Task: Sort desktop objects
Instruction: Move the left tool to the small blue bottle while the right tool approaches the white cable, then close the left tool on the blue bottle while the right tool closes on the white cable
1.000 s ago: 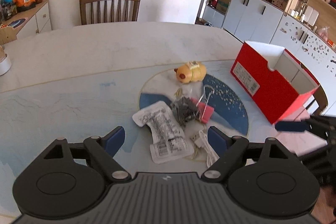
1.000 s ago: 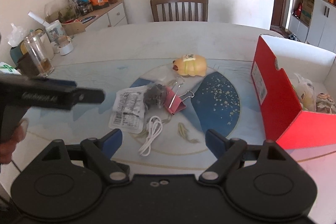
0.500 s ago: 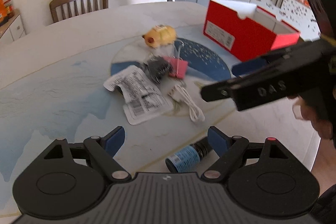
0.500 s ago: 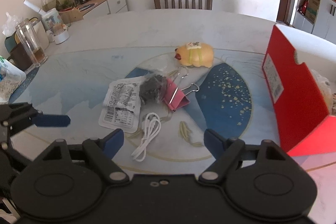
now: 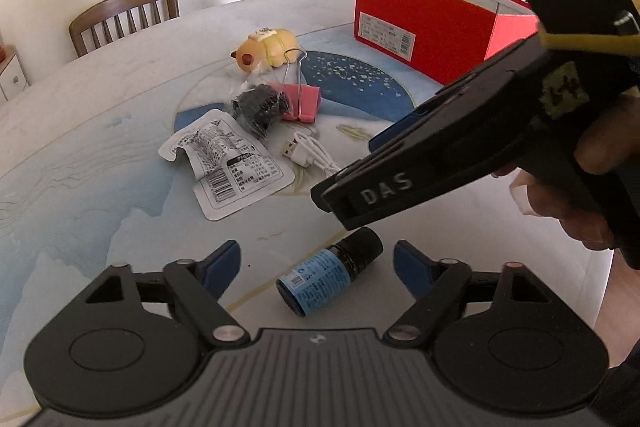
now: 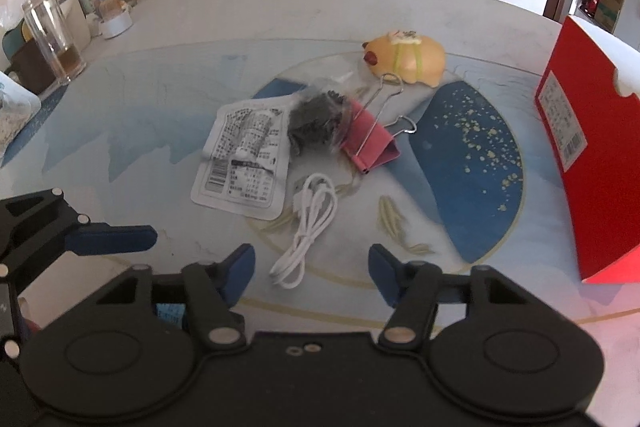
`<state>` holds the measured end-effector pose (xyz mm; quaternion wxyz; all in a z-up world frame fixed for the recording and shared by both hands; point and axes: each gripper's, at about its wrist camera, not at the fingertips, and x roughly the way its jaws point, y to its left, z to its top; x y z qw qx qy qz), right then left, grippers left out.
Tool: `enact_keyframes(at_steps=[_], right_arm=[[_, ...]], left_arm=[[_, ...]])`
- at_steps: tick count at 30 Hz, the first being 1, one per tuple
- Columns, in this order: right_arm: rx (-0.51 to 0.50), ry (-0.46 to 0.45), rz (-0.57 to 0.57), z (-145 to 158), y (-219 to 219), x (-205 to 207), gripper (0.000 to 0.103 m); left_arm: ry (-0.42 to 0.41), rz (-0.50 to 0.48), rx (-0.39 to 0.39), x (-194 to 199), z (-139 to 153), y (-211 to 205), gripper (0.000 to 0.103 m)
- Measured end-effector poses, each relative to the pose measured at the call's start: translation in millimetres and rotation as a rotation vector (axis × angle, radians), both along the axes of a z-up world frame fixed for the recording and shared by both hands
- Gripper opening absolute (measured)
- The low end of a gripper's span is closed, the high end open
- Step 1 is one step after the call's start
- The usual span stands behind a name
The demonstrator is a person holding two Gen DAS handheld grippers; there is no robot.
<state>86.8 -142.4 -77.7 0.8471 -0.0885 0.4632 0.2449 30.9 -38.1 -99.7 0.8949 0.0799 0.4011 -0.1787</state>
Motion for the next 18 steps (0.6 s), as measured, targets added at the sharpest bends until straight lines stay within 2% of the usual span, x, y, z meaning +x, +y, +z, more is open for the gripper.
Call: enact_keyframes(at_steps=[1, 4, 8, 12, 16, 18], right_arm=[[-0.007, 0.0, 0.002, -1.1, 1.3, -0.2, 0.054], [-0.027, -0.018, 0.01, -1.9, 4.6, -2.4, 0.052], [-0.047, -0.037, 0.021, -1.9, 5.9, -4.5, 0.044], [-0.046, -0.042, 0.019, -1.4, 2.2, -5.6, 0.035], [-0.049, -0.045, 0.004, -0.7, -3.3, -4.1, 0.019], [-0.049, -0.044, -0.002, -0.6, -6.2, -3.5, 0.018]], left_arm=[[0.002, 0.0, 0.003, -0.3, -0.7, -0.4, 0.076], [0.008, 0.001, 0.008, -0.1, -2.9, -1.1, 0.066], [0.01, 0.005, 0.012, 0.0, -3.9, -1.1, 0.064], [0.024, 0.001, 0.025, -0.3, -5.9, -3.2, 0.058], [0.028, -0.003, 0.021, -0.8, -4.4, -4.1, 0.049], [0.029, 0.002, 0.022, -1.0, -4.1, -3.8, 0.045]])
